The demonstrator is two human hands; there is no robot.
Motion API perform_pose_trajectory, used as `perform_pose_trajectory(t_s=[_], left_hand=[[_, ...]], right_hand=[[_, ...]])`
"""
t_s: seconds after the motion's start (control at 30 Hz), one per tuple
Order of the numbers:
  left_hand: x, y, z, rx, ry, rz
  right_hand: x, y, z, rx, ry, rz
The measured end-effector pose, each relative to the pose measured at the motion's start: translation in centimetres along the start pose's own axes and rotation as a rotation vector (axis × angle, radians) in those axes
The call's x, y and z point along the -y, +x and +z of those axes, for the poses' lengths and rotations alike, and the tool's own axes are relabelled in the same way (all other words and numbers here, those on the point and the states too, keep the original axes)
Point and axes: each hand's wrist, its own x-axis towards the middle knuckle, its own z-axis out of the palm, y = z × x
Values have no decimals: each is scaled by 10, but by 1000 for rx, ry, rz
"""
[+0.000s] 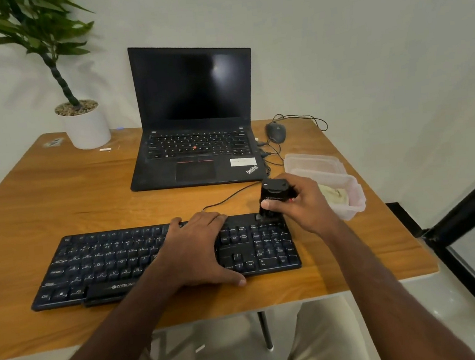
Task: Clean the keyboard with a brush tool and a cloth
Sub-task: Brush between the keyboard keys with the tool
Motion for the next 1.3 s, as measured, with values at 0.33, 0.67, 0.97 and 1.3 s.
perform_pose_trajectory(t_s=[0.33,0.67,0.97,1.3], left_hand=[[12,-7,-1,14,-11,-8],[16,-9,1,32,-20,-17],[17,-10,1,44,-30,-22],[17,-9,3,36,-30,-19]], right_hand=[[13,12,28,49,-5,-34],[13,3,2,-22,-71,-60],[16,13,17,-67,-61,-38],[14,10,14,-107,-67,-24]])
